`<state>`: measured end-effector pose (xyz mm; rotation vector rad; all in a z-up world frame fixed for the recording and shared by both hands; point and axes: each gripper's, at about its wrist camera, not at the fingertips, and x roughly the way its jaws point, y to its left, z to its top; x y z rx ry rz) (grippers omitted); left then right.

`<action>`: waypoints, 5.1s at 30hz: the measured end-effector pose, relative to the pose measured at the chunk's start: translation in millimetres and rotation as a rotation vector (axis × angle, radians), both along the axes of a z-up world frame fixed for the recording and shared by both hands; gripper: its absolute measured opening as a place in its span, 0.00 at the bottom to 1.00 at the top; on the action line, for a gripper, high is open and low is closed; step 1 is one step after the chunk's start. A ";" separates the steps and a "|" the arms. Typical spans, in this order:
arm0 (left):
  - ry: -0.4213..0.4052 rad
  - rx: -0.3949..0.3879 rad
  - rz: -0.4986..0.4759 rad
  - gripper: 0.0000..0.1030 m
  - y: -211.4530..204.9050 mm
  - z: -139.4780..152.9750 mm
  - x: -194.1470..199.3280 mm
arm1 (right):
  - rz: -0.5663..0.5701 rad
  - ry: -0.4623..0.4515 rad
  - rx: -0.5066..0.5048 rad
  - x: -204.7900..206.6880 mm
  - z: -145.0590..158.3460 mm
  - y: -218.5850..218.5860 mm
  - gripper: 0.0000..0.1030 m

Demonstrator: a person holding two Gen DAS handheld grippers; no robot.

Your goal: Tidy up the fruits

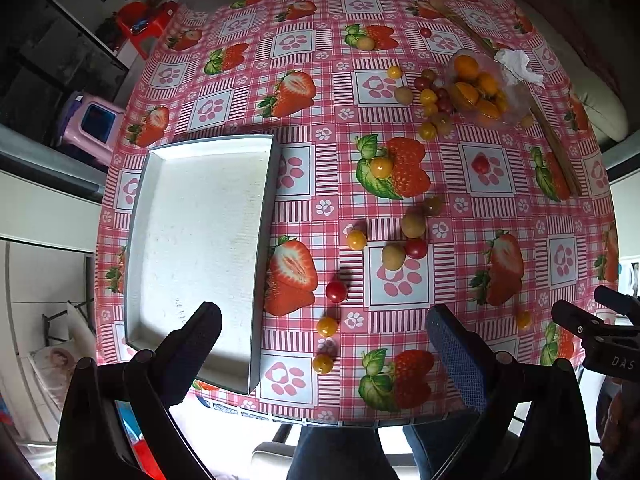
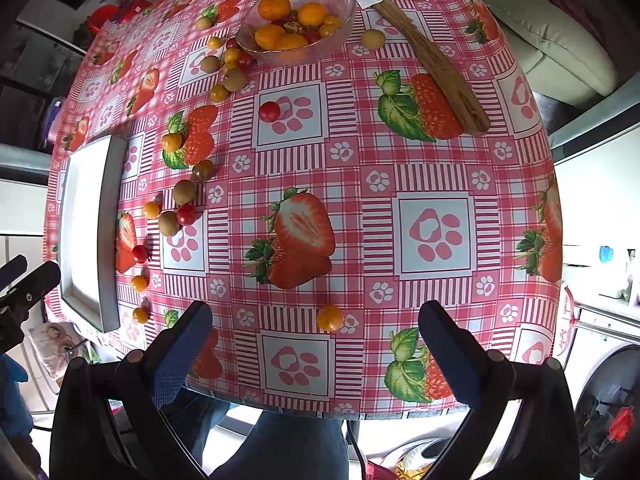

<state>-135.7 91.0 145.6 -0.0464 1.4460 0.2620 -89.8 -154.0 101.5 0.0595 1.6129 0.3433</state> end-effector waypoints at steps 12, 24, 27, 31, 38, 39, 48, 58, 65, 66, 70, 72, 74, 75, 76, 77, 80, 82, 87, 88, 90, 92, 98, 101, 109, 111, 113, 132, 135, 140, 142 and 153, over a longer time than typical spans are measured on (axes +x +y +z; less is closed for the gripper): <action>-0.010 -0.031 0.009 1.00 8.6 -70.6 73.8 | 0.015 -0.020 -0.038 43.1 -15.6 22.8 1.00; -0.037 -0.035 -0.035 0.77 10.9 -123.7 111.0 | 0.057 -0.091 -0.048 94.2 -58.5 71.9 0.97; -0.049 -0.049 -0.017 0.75 14.4 -129.1 110.1 | 0.069 -0.099 -0.038 102.1 -66.4 82.1 0.86; -0.082 -0.064 -0.041 0.62 9.8 -126.4 111.0 | 0.098 -0.108 -0.041 105.7 -76.0 95.7 0.74; -0.114 -0.111 -0.067 0.25 -3.4 -121.6 115.2 | 0.127 -0.145 -0.038 106.8 -67.8 105.9 0.20; -0.114 -0.125 -0.055 0.25 -2.5 -120.4 114.3 | 0.113 -0.134 -0.026 107.0 -67.1 103.3 0.20; -0.183 -0.162 0.002 0.25 27.6 -78.6 82.5 | 0.041 -0.103 0.050 100.5 -51.9 81.9 0.20; -0.191 -0.180 0.003 0.25 79.5 -63.7 35.5 | 0.027 -0.102 0.108 62.6 -21.4 126.3 0.20; -0.157 -0.133 0.010 0.25 136.5 -66.2 -4.8 | 0.041 -0.080 0.157 23.6 -8.7 193.5 0.20; -0.148 -0.121 0.013 0.25 145.0 -68.4 -10.1 | 0.045 -0.079 0.164 19.1 -7.0 204.7 0.20; -0.116 -0.075 0.029 0.25 177.8 -81.8 -31.5 | 0.068 -0.073 0.191 4.5 -1.9 248.5 0.20; -0.097 -0.064 0.039 0.25 192.0 -90.9 -40.1 | 0.086 -0.071 0.199 -2.2 -0.9 269.7 0.20; -0.082 -0.055 0.047 0.25 203.0 -98.9 -46.6 | 0.106 -0.057 0.208 -7.8 -3.2 290.4 0.21; -0.078 -0.055 0.052 0.25 207.3 -102.2 -49.3 | 0.119 -0.051 0.206 -10.5 -5.4 300.5 0.21; -0.074 -0.056 0.057 0.25 211.0 -105.4 -52.1 | 0.131 -0.044 0.204 -13.1 -7.8 309.6 0.21; -0.069 -0.057 0.061 0.25 214.1 -108.1 -54.3 | 0.139 -0.035 0.204 -15.3 -11.3 317.4 0.21; -0.063 -0.061 0.067 0.25 219.2 -114.2 -59.7 | 0.153 0.007 0.195 -20.2 -25.2 337.1 0.21; -0.059 -0.070 0.066 0.25 220.2 -117.8 -61.8 | 0.164 0.024 0.178 -23.8 -33.2 345.2 0.21; -0.067 -0.068 0.046 0.25 218.1 -121.8 -65.5 | 0.206 0.037 0.119 -27.8 -47.9 359.0 0.23; -0.067 -0.066 0.040 0.25 217.5 -122.2 -65.9 | 0.209 0.039 0.109 -28.3 -49.6 359.9 0.23; -0.073 -0.057 0.032 0.26 216.0 -121.9 -68.6 | 0.211 0.042 0.103 -28.2 -52.4 361.3 0.23; -0.070 -0.035 0.021 0.37 212.6 -121.8 -71.7 | 0.219 0.046 0.104 -28.4 -52.4 363.2 0.27; -0.087 0.001 -0.001 0.75 207.5 -112.4 -79.7 | 0.198 0.012 0.146 -28.5 -33.1 360.4 0.59; -0.072 0.000 -0.019 0.75 204.0 -107.8 -80.7 | 0.169 -0.020 0.171 -27.9 -16.2 350.1 0.67; -0.111 -0.003 -0.106 0.75 173.2 -75.8 -70.8 | 0.019 -0.043 0.161 -21.1 5.6 277.4 0.70; -0.127 -0.006 -0.148 0.75 159.8 -67.8 -62.7 | -0.024 -0.040 0.141 -23.0 4.5 256.3 0.70; -0.141 -0.012 -0.192 0.75 148.3 -60.6 -52.9 | -0.067 -0.036 0.120 -26.6 3.4 231.7 0.70; -0.102 -0.069 -0.426 0.75 45.1 -94.8 7.3 | -0.429 0.027 -0.132 -77.5 -42.5 35.8 0.71; -0.079 -0.063 -0.425 0.75 41.1 -107.5 16.3 | -0.463 0.029 -0.151 -80.5 -49.4 16.1 0.71; -0.050 -0.059 -0.428 0.75 34.4 -124.6 26.0 | -0.482 0.023 -0.160 -79.7 -60.1 -2.9 0.71; -0.041 -0.061 -0.425 0.75 32.3 -129.2 27.7 | -0.477 0.022 -0.157 -77.3 -65.3 -5.6 0.71; -0.068 -0.129 -0.426 0.44 16.2 -125.3 29.8 | -0.439 0.001 -0.212 -53.2 -74.5 5.0 0.35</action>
